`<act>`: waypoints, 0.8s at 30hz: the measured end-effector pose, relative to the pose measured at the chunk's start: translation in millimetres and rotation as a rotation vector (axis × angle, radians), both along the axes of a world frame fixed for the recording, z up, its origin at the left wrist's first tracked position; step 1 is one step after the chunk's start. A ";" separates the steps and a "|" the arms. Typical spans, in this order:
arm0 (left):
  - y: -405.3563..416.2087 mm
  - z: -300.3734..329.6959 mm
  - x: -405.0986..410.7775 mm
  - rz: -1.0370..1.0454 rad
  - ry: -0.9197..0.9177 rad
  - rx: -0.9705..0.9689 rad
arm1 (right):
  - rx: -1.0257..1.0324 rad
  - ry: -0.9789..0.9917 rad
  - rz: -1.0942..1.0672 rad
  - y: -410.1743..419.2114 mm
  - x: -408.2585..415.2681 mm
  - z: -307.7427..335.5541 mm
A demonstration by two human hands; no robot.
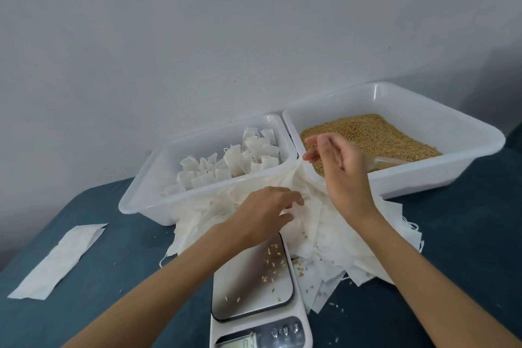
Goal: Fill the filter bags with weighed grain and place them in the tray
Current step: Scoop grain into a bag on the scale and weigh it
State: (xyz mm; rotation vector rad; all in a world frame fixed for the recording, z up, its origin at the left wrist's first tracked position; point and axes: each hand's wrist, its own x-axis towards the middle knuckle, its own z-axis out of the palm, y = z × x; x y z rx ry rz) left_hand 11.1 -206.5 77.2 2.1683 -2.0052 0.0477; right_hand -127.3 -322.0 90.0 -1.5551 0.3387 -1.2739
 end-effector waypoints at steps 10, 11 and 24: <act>45.2 7.7 9.6 0.311 0.895 -0.663 | -0.177 0.143 0.053 9.4 -4.1 -0.8; 49.7 4.4 7.7 0.316 1.011 -0.679 | -0.212 0.176 0.115 13.2 -3.7 -2.3; 73.2 -20.5 11.8 0.438 1.255 -0.904 | 0.132 0.396 0.685 27.6 11.5 -24.6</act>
